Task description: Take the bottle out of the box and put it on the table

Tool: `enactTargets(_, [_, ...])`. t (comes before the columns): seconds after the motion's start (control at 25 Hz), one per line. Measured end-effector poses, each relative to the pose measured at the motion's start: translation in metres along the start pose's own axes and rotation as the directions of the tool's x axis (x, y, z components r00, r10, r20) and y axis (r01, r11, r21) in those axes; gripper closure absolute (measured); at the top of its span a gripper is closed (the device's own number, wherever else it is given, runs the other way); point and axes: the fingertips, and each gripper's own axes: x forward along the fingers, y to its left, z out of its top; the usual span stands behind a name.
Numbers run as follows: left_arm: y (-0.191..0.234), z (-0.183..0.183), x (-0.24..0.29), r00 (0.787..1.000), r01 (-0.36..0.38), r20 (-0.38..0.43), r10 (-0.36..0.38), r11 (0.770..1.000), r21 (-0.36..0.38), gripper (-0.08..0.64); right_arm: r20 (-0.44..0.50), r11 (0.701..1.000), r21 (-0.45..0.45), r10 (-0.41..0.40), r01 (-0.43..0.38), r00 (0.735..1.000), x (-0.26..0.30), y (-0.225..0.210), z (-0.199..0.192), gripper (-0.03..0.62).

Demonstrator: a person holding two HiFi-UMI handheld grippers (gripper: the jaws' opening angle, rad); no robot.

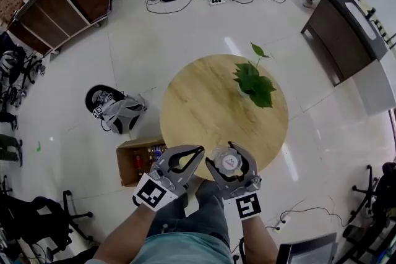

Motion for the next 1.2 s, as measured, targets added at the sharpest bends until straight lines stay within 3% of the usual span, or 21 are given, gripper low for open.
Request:
enactTargets(0.32, [0.043,-0.048,0.001,0.996,-0.072,-0.047,0.07,0.997,-0.041,0.549,-0.023,0.998,0.061,-0.006,0.008,1.0,0.038,-0.017,-0.08,0.31])
enactTargets(0.6, [0.061,-0.092,0.002,0.988,-0.119,-0.105,0.115,0.993,-0.029,0.549,-0.108,1.0,0.021,0.023,-0.02,0.994,0.049,-0.017,-0.137,0.307])
enactTargets(0.8, [0.063,-0.117,0.015,0.985,-0.148,-0.104,0.141,0.987,-0.062,0.549,-0.133,0.997,-0.027,0.062,-0.066,0.989,0.053,-0.009,-0.146,0.299])
enactTargets(1.0, [0.065,-0.116,0.023,0.986,-0.146,-0.087,0.139,0.986,-0.081,0.549,-0.144,0.994,-0.046,0.094,-0.102,0.985,0.055,-0.008,-0.149,0.279])
enactTargets(1.2, [0.062,-0.104,0.021,0.988,-0.134,-0.08,0.129,0.989,-0.066,0.549,-0.092,0.999,0.011,0.039,-0.039,0.995,0.048,-0.017,-0.125,0.236])
